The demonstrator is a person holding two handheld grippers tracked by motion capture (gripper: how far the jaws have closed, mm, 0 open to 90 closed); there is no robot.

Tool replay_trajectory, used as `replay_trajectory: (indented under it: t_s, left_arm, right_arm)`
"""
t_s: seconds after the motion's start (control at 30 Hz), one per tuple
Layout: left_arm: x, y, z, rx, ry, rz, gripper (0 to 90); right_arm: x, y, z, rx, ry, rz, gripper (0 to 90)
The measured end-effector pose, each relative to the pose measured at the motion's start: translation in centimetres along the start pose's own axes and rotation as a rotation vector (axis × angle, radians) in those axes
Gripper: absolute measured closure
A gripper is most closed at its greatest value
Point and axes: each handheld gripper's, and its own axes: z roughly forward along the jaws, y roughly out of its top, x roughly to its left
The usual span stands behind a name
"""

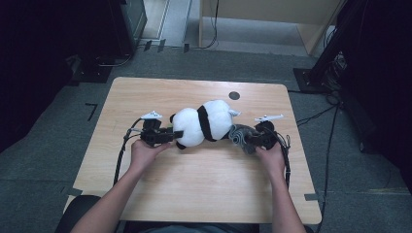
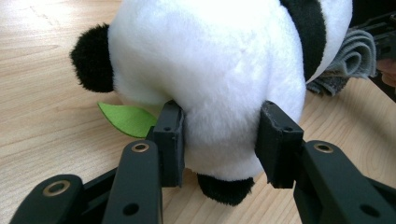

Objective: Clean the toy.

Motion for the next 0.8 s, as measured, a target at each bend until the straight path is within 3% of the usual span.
replay_trajectory:
  t_s: [0.4,0.67,0.8]
  left_arm:
    - [-0.1,0.0,0.0,-0.005,0.008,0.011,57.1]
    - [0.0,-0.1,0.0,-0.011,0.007,0.017,56.7]
    - [0.1,-0.1,0.0,-0.01,0.004,0.014,56.5]
  right_arm:
    - [-3.3,-0.5,-2.7,-0.073,-0.074,0.08,75.7]
    - [-4.7,-0.5,-1.4,-0.056,-0.116,0.109,75.0]
    - [-4.8,-0.7,-0.3,-0.034,-0.114,0.101,72.6]
